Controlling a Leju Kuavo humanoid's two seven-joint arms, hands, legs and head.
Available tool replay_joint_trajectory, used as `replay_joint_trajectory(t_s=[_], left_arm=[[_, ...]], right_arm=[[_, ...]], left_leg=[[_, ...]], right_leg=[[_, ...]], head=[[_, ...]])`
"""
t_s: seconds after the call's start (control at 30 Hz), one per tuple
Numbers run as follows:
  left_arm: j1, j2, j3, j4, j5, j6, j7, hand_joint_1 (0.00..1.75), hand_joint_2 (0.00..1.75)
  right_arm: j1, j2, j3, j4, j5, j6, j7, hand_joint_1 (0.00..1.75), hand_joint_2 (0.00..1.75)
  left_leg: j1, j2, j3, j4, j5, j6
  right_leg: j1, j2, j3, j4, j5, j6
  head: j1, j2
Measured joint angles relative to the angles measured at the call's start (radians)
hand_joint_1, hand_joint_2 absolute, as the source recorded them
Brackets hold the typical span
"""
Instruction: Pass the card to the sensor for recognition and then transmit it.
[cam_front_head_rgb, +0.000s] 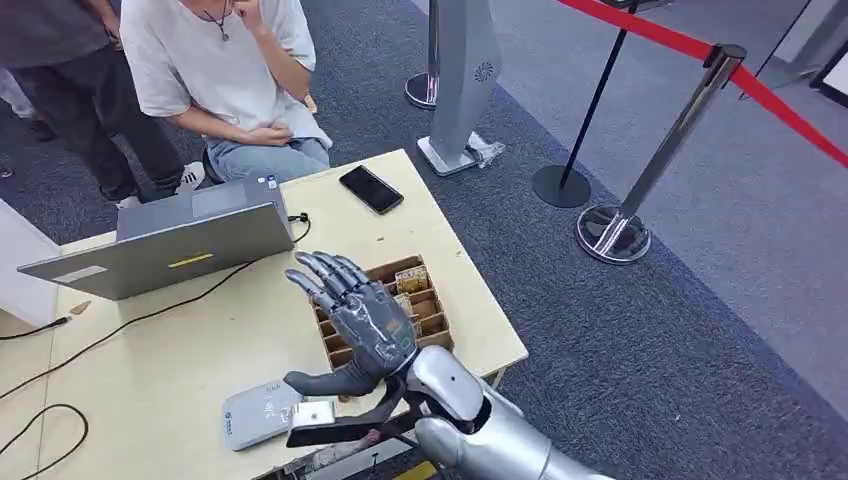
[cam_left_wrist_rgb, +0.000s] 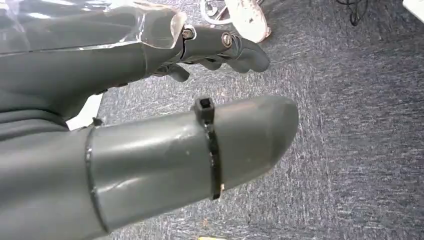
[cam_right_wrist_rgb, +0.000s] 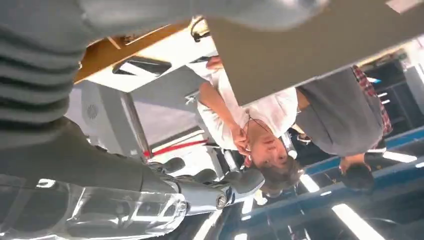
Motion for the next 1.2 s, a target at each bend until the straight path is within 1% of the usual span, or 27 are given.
replay_joint_trajectory(t_s=[0.4,0.77,1.1,1.2], left_arm=[[0.000,0.000,0.018,-0.002,0.010,0.000,0.005,0.00,0.00],[0.000,0.000,0.019,-0.005,0.013,0.001,0.005,0.00,0.00],[0.000,0.000,0.019,-0.008,0.009,-0.004,0.005,0.00,0.00],[0.001,0.000,0.020,-0.008,0.010,-0.005,0.005,0.00,0.00]], right_arm=[[-0.047,-0.002,0.033,0.094,0.067,0.006,0.049,0.00,1.75],[-0.135,-0.002,0.071,0.211,0.074,0.057,0.100,0.00,1.75],[-0.152,-0.002,0.069,0.242,0.075,0.065,0.132,0.00,1.75],[-0.151,-0.006,0.064,0.238,0.083,0.091,0.145,0.00,1.75]], left_leg=[[0.000,0.000,0.000,0.000,0.000,0.000],[0.000,0.000,0.000,0.000,0.000,0.000],[0.000,0.000,0.000,0.000,0.000,0.000],[0.000,0.000,0.000,0.000,0.000,0.000]], right_leg=[[0.000,0.000,0.000,0.000,0.000,0.000],[0.000,0.000,0.000,0.000,0.000,0.000],[0.000,0.000,0.000,0.000,0.000,0.000],[0.000,0.000,0.000,0.000,0.000,0.000]], head=[[0.000,0.000],[0.000,0.000],[0.000,0.000],[0.000,0.000]])
